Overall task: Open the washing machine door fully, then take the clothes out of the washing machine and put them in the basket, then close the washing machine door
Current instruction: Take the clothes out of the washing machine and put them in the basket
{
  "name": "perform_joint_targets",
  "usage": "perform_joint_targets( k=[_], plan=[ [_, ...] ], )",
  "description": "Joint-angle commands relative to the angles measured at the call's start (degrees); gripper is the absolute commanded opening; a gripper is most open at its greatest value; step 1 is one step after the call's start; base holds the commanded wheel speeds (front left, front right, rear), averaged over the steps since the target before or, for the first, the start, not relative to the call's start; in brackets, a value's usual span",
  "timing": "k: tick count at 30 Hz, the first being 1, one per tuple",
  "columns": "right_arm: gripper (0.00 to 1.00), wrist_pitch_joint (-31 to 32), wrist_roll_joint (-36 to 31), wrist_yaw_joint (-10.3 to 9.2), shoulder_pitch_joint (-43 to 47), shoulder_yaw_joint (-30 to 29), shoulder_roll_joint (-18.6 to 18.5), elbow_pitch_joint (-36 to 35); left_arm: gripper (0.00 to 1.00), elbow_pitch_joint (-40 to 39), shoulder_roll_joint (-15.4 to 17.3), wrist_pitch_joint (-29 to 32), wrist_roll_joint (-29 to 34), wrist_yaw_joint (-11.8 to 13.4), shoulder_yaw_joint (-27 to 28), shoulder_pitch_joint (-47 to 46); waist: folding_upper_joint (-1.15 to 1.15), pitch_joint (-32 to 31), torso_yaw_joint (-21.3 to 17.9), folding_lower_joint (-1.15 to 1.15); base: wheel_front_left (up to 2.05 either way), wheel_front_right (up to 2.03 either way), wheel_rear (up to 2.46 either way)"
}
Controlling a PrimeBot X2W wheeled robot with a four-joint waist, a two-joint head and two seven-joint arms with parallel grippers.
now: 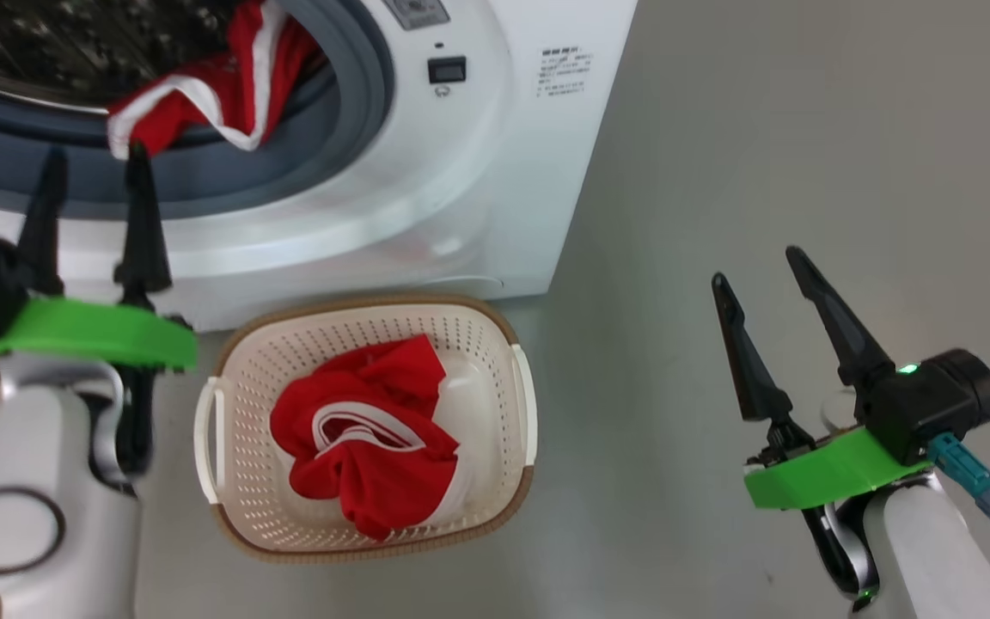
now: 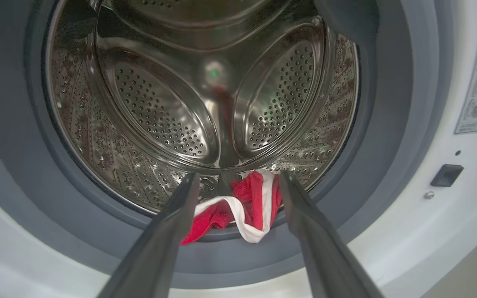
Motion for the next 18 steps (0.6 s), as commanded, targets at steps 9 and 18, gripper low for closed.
perform_joint_targets(
  k=[9,18],
  plan=[
    [1.0,-0.36,-0.46,0.28,-3.09,1.83,-0.14,-1.64,1.0,7.21,3.95,3.12,-2.26,-1.26,1.42,-14.24,0.0,7.96,-1.94,0.0,0.0,0.0,0.0],
    [1.0,-0.36,-0.63,0.28,-5.41,1.65,-0.14,-2.53,1.0,19.47,4.85,10.55,-3.41,-1.45,0.15,-27.12,0.0,12.19,-2.47,0.0,0.0,0.0,0.0]
  ],
)
